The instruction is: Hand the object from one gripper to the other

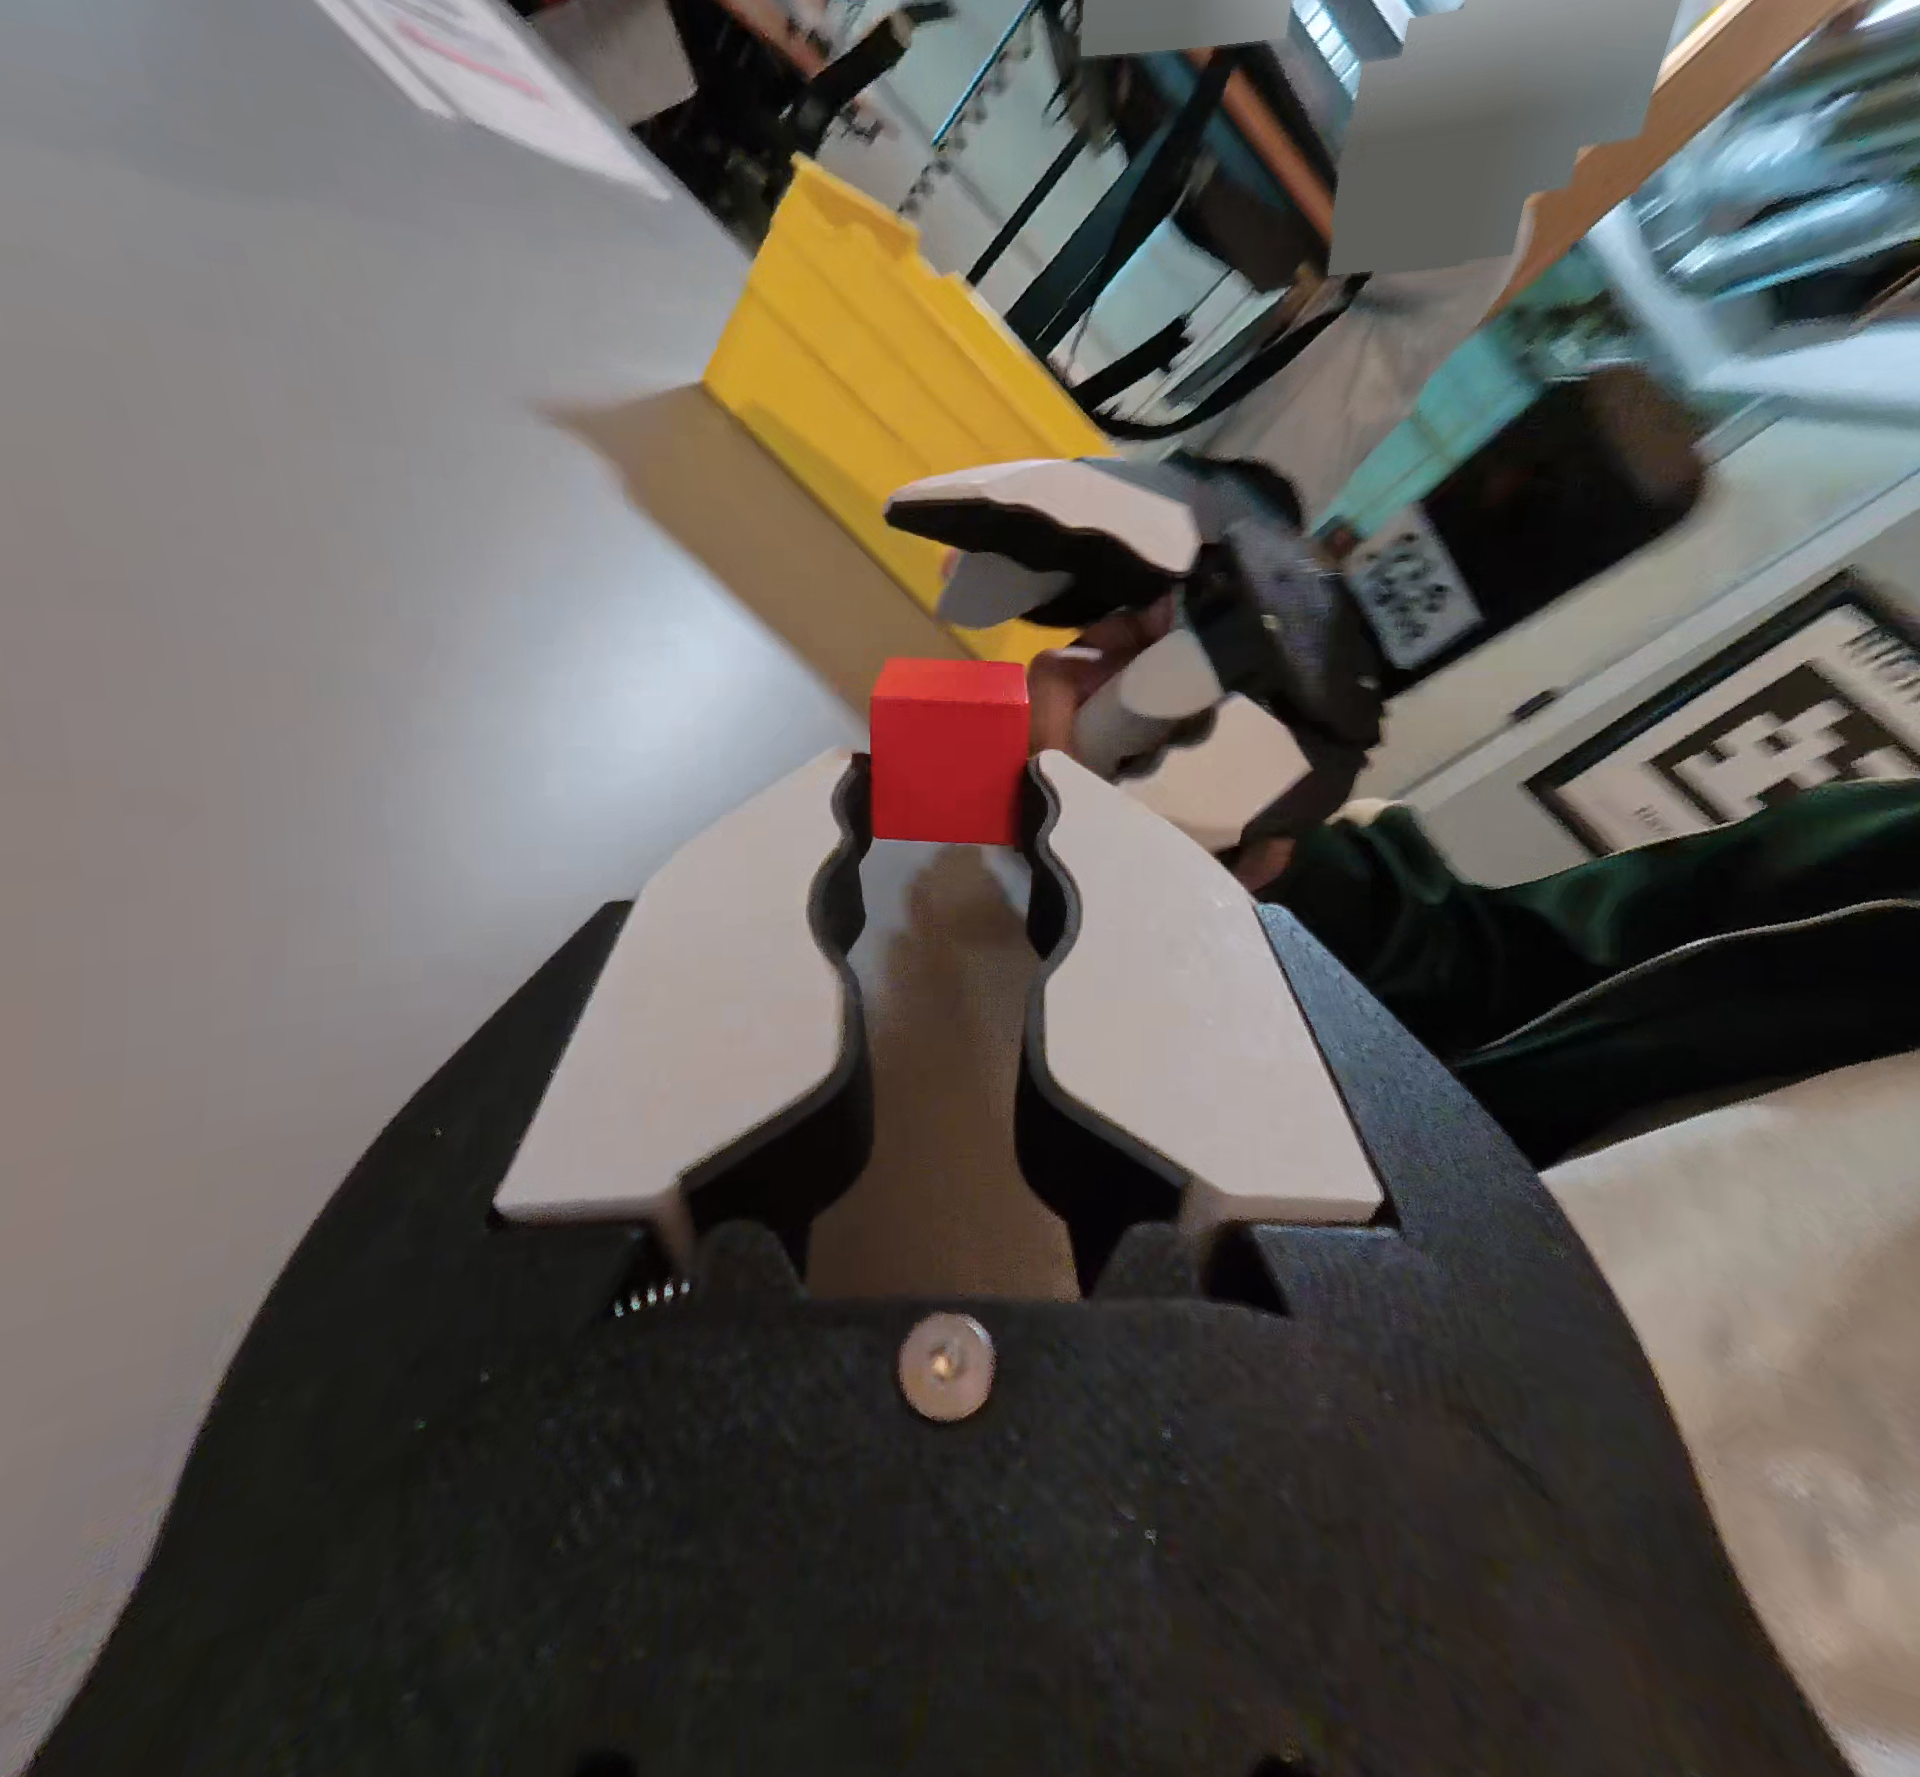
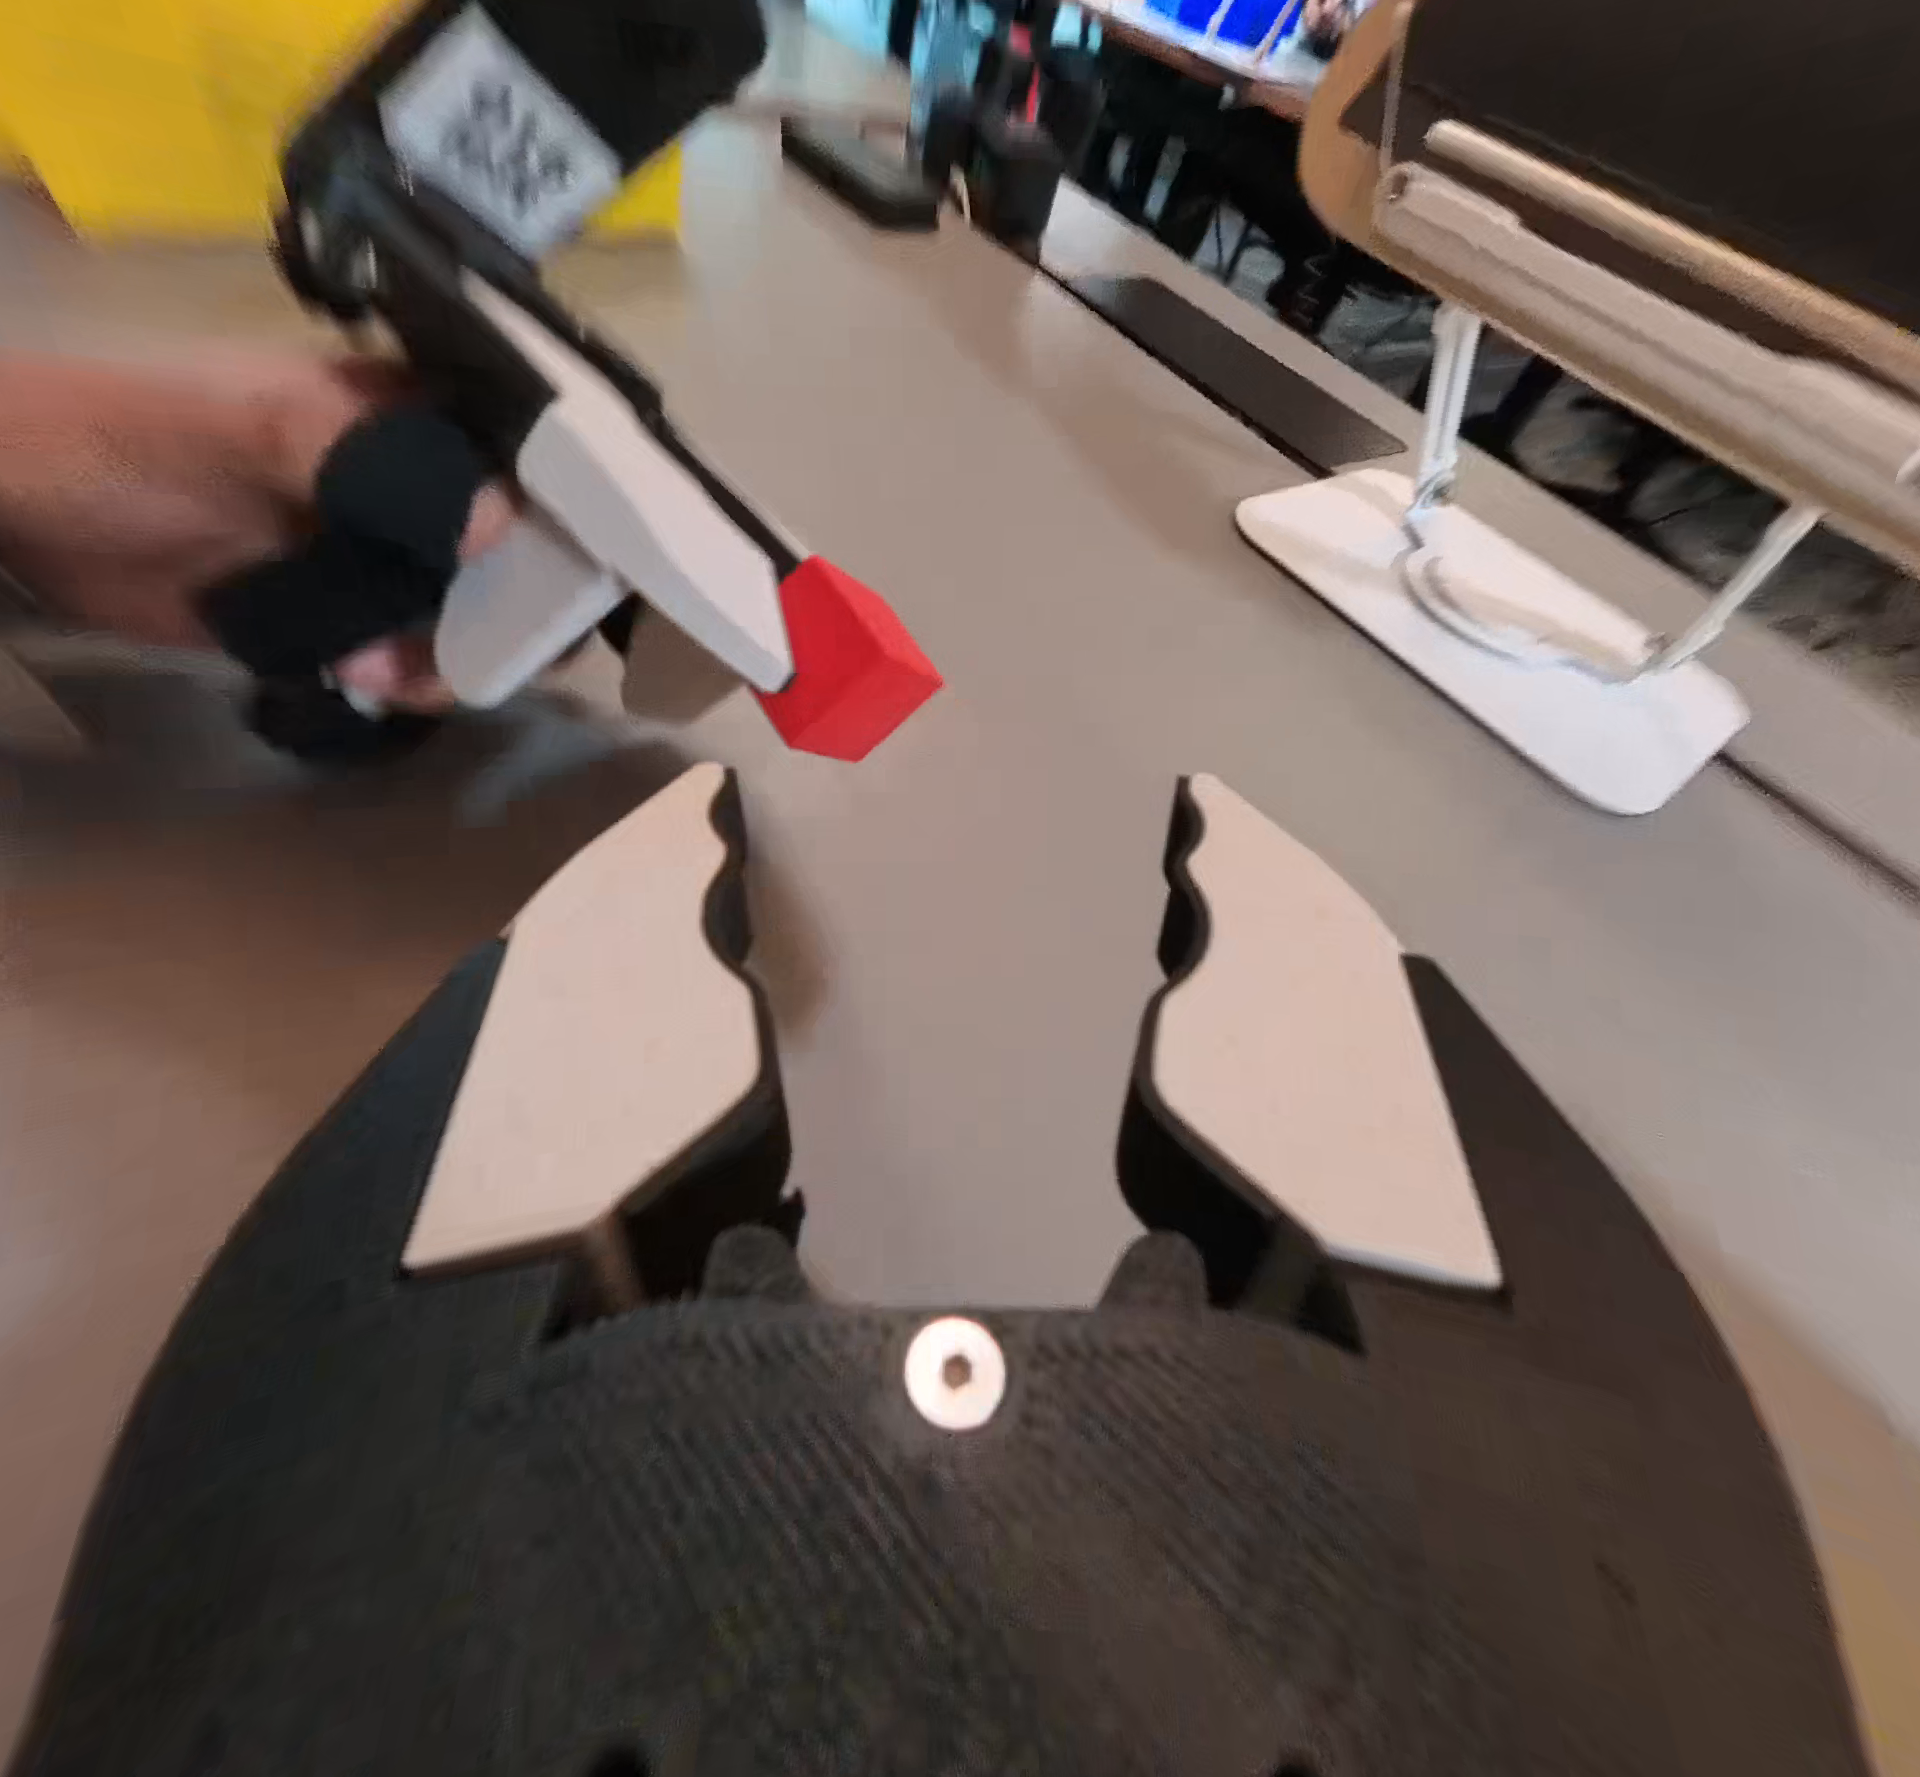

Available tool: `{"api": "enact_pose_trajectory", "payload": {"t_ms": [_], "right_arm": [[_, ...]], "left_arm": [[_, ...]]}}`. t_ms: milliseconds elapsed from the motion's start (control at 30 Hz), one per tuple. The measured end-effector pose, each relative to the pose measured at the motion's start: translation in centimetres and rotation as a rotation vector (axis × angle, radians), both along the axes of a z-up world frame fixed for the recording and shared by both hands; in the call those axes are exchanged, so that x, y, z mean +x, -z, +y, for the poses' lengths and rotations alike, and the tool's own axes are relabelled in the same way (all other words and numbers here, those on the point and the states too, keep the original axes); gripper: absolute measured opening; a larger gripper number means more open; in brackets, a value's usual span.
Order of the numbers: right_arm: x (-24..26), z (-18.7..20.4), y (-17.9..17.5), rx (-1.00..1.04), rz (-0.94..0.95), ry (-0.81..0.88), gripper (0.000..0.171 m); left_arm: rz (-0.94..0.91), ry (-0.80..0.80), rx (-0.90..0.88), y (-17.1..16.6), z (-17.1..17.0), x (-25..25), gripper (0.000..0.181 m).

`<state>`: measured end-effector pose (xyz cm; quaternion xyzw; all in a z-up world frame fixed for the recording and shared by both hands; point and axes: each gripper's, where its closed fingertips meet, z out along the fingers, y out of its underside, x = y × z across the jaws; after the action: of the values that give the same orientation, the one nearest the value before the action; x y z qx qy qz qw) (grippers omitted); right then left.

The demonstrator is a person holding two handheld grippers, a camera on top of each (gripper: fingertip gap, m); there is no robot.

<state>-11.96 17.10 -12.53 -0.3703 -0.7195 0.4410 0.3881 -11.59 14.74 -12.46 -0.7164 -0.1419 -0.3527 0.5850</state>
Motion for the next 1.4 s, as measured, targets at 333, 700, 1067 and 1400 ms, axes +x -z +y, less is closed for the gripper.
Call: {"api": "enact_pose_trajectory", "payload": {"t_ms": [333, 700, 1067, 1400], "right_arm": [[1.6, -1.2, -4.0, -0.742, -0.056, -0.275, 0.057], [2.6, -3.4, -4.2, -0.8, -0.126, -0.401, 0.036], [2.9, -3.0, -5.1, -0.83, -0.115, -0.407, 0.028], [2.8, -0.8, -6.1, -0.916, -0.067, -0.363, 0.028]], "left_arm": [[-0.032, 0.123, 0.231, -3.4, -0.4, 2.2, 0.026], [0.02, 0.192, 0.23, -3.3, -0.2, 4.0, 0.026], [0.003, 0.172, 0.244, -3.5, 0.0, 4.1, 0.042], [-0.043, 0.134, 0.247, -3.6, 0.0, 3.1, 0.044]]}}
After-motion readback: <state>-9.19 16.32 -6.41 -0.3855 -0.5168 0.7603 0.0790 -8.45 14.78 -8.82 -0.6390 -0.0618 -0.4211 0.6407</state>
